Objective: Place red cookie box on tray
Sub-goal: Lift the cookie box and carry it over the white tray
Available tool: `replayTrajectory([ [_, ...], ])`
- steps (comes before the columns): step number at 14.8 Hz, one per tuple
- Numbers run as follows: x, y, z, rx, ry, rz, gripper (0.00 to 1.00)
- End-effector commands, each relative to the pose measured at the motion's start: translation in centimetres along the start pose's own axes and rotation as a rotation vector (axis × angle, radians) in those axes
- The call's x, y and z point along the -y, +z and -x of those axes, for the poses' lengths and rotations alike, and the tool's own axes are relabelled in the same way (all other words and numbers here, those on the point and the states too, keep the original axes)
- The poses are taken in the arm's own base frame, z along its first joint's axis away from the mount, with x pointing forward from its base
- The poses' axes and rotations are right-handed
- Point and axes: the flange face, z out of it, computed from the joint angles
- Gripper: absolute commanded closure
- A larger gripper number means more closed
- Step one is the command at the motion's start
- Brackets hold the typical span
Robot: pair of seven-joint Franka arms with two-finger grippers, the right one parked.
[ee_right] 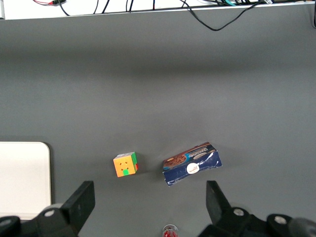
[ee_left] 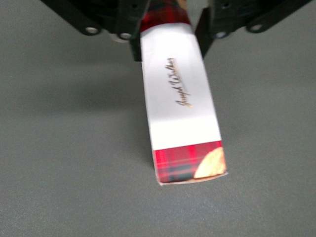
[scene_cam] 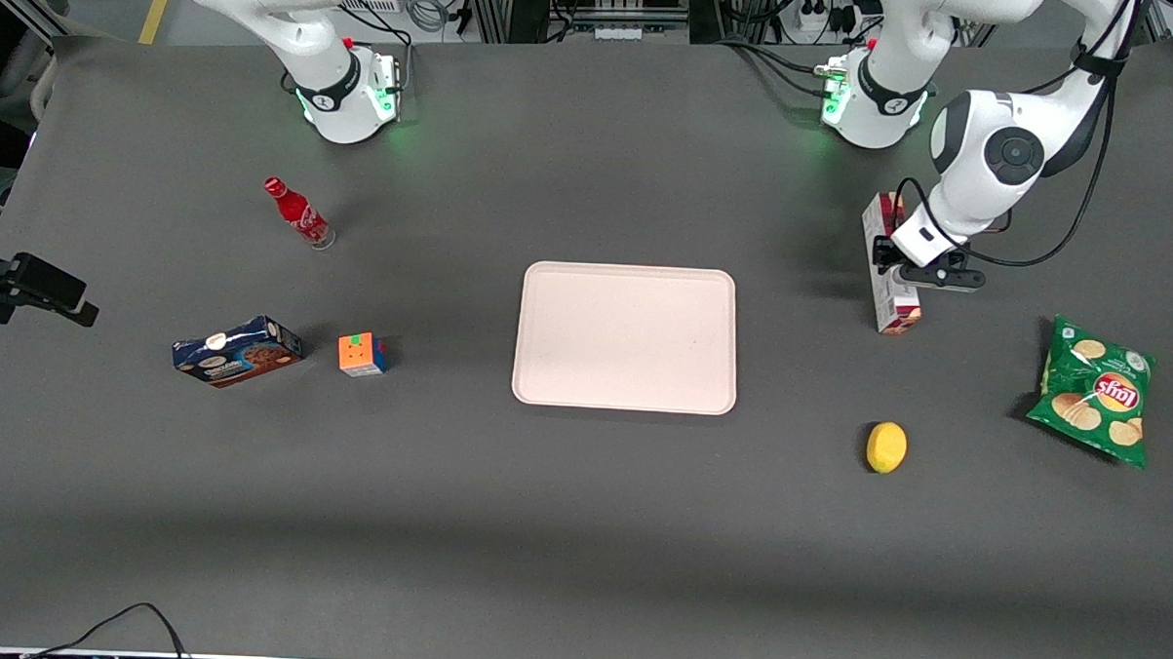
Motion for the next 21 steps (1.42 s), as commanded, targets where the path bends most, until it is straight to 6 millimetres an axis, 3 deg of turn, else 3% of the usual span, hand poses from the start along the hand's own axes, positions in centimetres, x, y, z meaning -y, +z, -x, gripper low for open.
replayTrajectory([
  [1, -0.1, 0.4, 1.7, 0.0, -0.02, 0.008, 1.0],
  [4, 0.1, -0.5, 0.6, 0.013, -0.018, 0.006, 1.0],
  [7, 0.5, -3.6, -2.7, 0.039, -0.019, -0.006, 1.0],
  [10, 0.4, -9.2, -6.9, 0.044, 0.0, -0.021, 1.0],
  [13, -0.9, -16.6, -11.1, 0.03, 0.024, -0.037, 1.0],
  [17, -6.6, -25.4, -14.7, -0.026, 0.06, -0.024, 1.0],
  [21, -15.6, -29.9, -17.3, -0.043, -0.01, -0.014, 1.0],
])
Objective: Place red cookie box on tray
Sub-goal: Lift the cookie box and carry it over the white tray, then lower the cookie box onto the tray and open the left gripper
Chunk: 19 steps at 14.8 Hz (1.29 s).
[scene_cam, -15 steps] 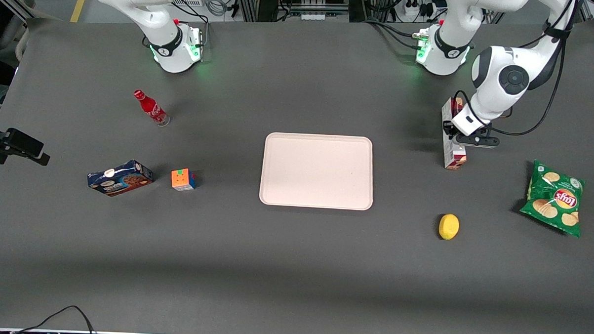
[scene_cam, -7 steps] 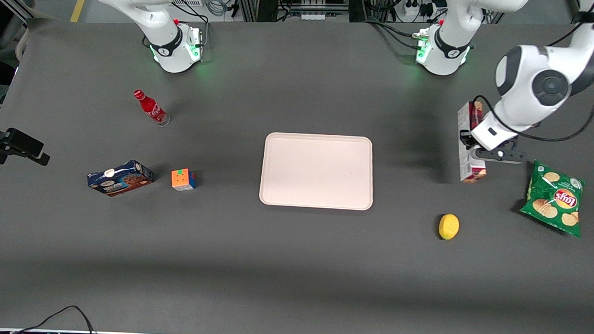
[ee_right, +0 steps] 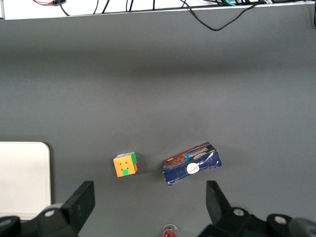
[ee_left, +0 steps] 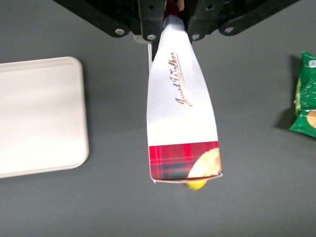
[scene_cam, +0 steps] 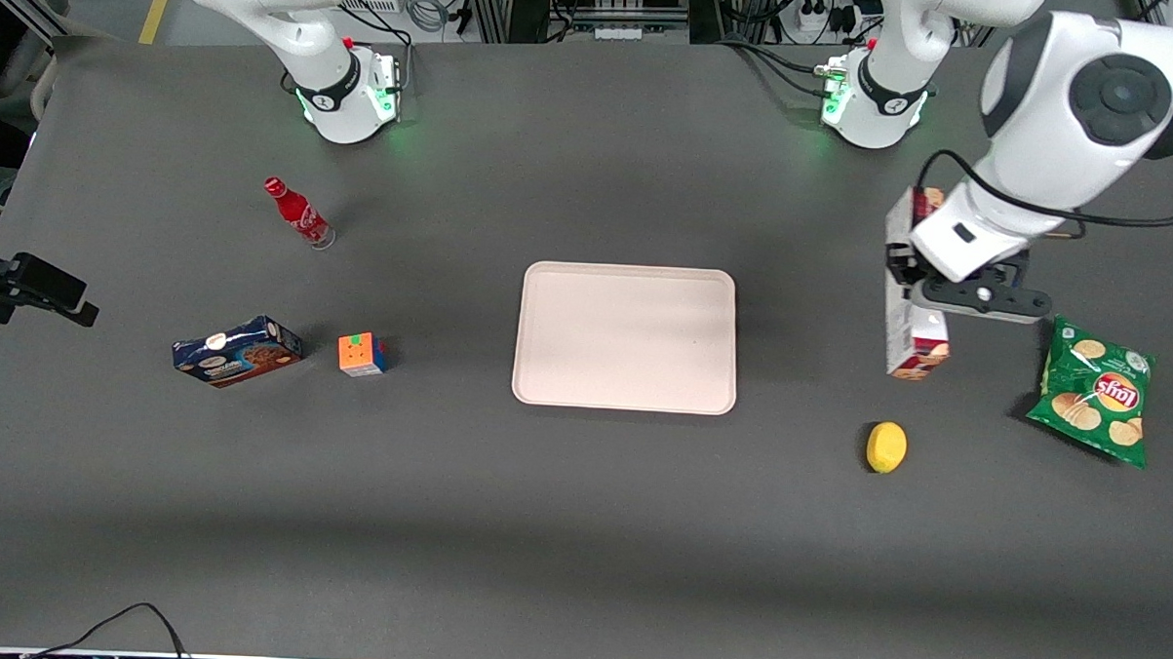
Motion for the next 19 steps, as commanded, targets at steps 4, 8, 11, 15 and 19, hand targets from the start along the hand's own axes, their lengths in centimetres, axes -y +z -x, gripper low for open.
replayTrajectory([
  [4, -16.0, -1.5, -5.2, -0.008, -0.112, 0.026, 1.0],
  [8, -23.1, 5.2, -5.0, 0.014, -0.144, 0.041, 1.0],
  [11, -25.3, 10.6, -5.0, 0.006, -0.169, 0.039, 1.0],
  [15, -26.3, 17.5, -3.7, 0.002, -0.121, 0.005, 1.0],
  [19, -25.1, 21.4, -2.1, -0.015, -0.091, -0.001, 1.0],
])
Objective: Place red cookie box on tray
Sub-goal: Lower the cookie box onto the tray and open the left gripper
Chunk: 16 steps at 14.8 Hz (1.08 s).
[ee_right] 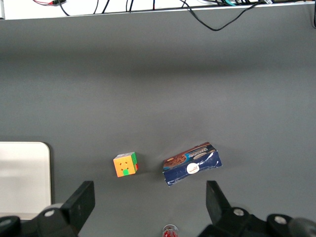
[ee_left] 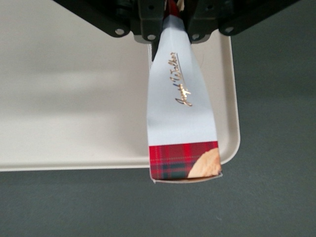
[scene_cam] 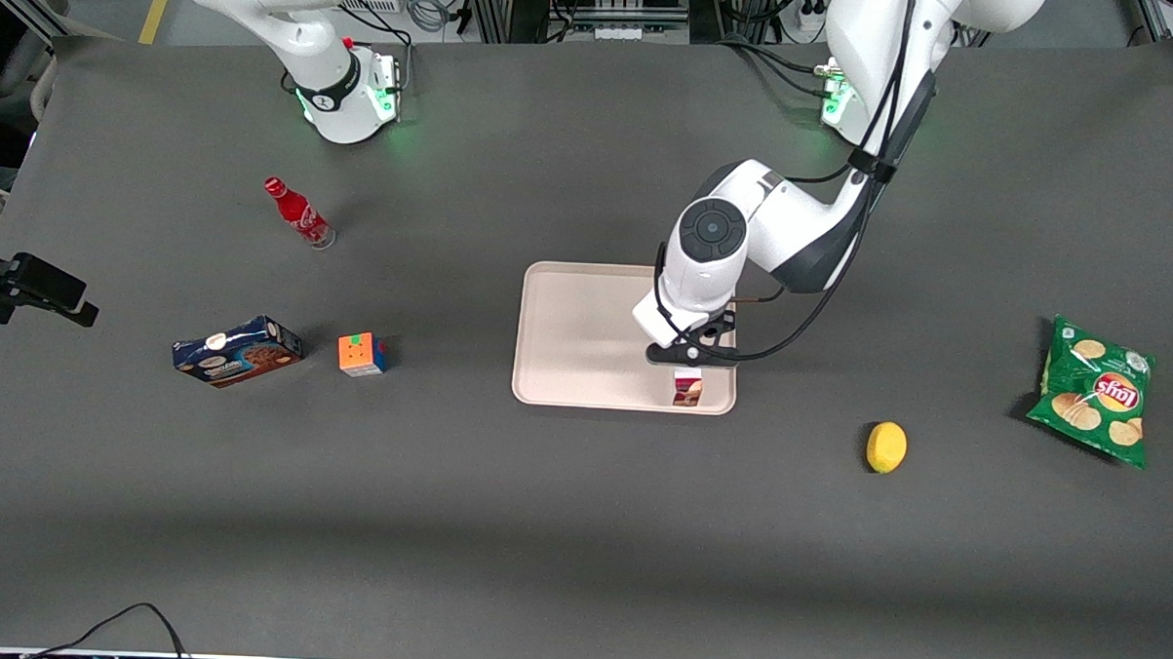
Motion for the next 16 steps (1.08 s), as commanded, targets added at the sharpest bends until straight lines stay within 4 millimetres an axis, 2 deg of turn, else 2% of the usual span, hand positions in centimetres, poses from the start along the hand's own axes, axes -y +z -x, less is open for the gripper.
replayTrajectory([
  [1, 1.1, 1.3, 1.3, -0.045, 0.015, -0.007, 1.0],
  [4, 1.4, 2.8, 1.8, -0.047, 0.016, -0.002, 1.0],
  [8, 2.4, 3.1, 1.1, -0.054, 0.002, -0.006, 1.0],
  [9, 2.4, 3.3, 1.1, -0.053, 0.0, -0.006, 0.93],
  [10, 2.5, 3.3, 1.0, -0.053, -0.001, -0.007, 0.61],
  [11, 2.5, 3.4, 1.0, -0.054, -0.002, -0.007, 0.35],
  [12, 2.5, 3.3, 1.0, -0.056, -0.008, -0.005, 0.01],
  [16, 2.6, 2.5, 0.7, -0.062, -0.018, -0.001, 0.0],
])
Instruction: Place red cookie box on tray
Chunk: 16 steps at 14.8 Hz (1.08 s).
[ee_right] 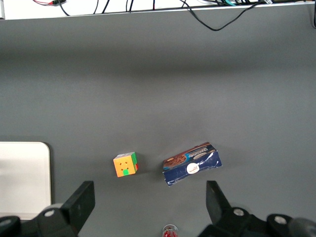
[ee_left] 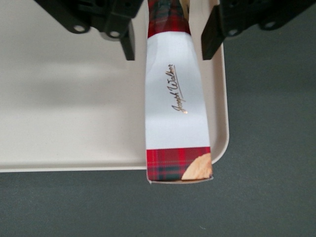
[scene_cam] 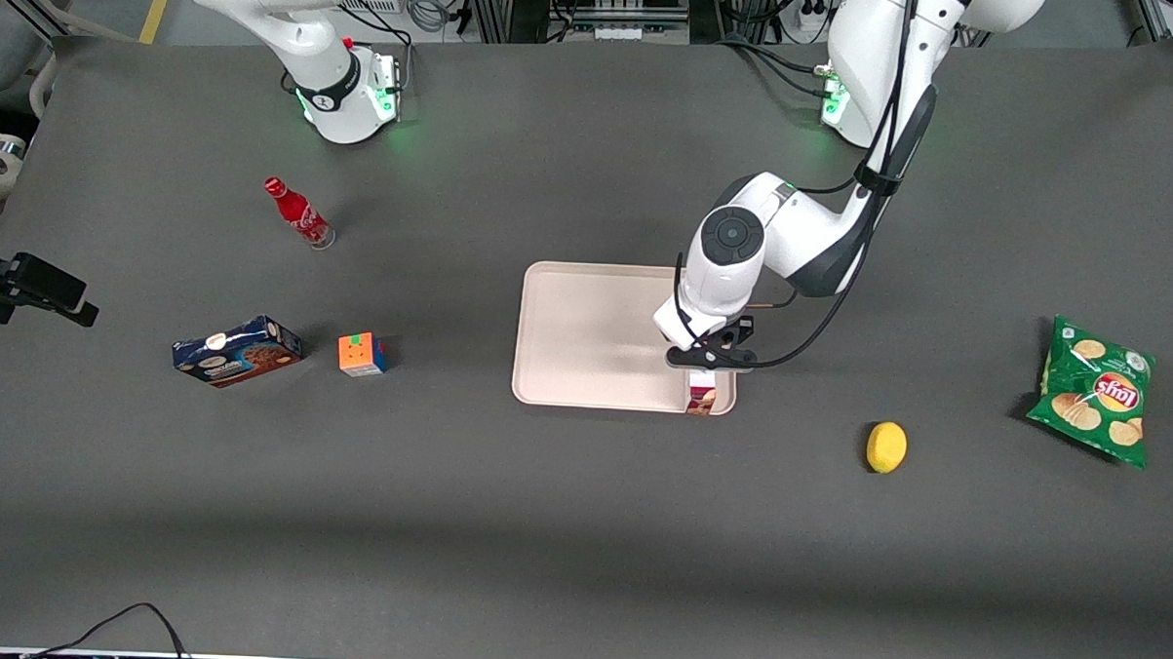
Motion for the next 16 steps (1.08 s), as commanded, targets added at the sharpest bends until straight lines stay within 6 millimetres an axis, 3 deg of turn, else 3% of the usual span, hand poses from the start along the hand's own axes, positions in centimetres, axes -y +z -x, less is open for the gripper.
replayTrajectory([
  [1, 0.1, -2.0, -0.5, -0.027, -0.011, 0.004, 0.0],
  [3, 1.2, -5.0, -1.8, -0.051, -0.042, 0.014, 0.0],
  [7, 5.1, -14.2, -5.8, -0.062, -0.167, 0.049, 0.0],
  [9, 8.5, -18.1, -7.6, -0.057, -0.182, 0.028, 0.0],
  [12, 15.8, -23.9, -9.9, -0.054, -0.093, 0.003, 0.0],
  [16, 23.7, -30.8, -8.8, -0.068, -0.116, 0.006, 0.0],
])
